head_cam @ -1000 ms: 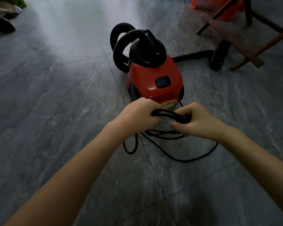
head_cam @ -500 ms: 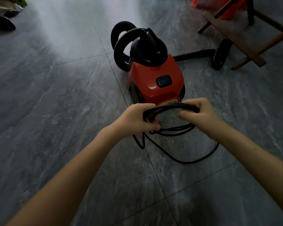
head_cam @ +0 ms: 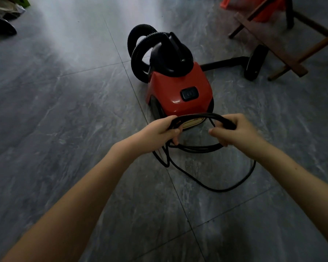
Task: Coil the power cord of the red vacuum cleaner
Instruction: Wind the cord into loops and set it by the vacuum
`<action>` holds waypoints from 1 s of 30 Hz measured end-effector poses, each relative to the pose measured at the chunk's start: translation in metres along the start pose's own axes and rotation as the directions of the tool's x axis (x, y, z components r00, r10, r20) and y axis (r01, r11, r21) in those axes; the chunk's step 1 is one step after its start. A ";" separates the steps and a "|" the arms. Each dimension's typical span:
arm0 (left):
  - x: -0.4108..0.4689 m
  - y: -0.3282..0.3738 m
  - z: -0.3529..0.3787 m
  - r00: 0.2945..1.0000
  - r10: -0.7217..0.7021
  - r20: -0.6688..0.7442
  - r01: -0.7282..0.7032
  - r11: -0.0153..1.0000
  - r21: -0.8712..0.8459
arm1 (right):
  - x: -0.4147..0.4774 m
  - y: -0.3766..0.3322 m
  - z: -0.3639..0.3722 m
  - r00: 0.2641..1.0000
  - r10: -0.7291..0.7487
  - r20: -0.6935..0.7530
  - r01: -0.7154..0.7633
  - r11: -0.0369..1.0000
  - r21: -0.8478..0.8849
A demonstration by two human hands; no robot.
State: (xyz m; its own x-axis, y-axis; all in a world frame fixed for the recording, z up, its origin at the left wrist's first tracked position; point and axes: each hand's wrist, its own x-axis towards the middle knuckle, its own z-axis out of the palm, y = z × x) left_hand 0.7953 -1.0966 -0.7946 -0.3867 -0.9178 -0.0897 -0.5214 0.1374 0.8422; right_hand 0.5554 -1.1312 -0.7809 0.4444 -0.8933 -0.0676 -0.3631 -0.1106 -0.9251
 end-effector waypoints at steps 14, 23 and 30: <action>0.003 0.012 0.011 0.997 -0.006 0.073 -0.041 0.775 0.631 | 0.011 -0.014 0.014 0.906 0.154 0.394 0.000 0.931 -0.364; 0.001 0.021 0.017 0.990 0.139 -0.002 -0.097 0.701 0.707 | 0.008 -0.026 0.023 0.916 0.160 0.368 -0.078 0.971 -0.228; 0.002 0.011 0.018 0.989 0.142 -0.034 -0.101 0.838 0.536 | 0.007 -0.020 0.023 0.903 0.231 0.363 -0.207 0.973 -0.104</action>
State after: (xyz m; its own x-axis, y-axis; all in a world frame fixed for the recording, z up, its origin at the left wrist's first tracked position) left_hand 0.7750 -1.0902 -0.7957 -0.4302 -0.9014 0.0489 -0.8055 0.4078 0.4299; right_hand 0.5844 -1.1249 -0.7717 0.6143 -0.6740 -0.4104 -0.5305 0.0322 -0.8471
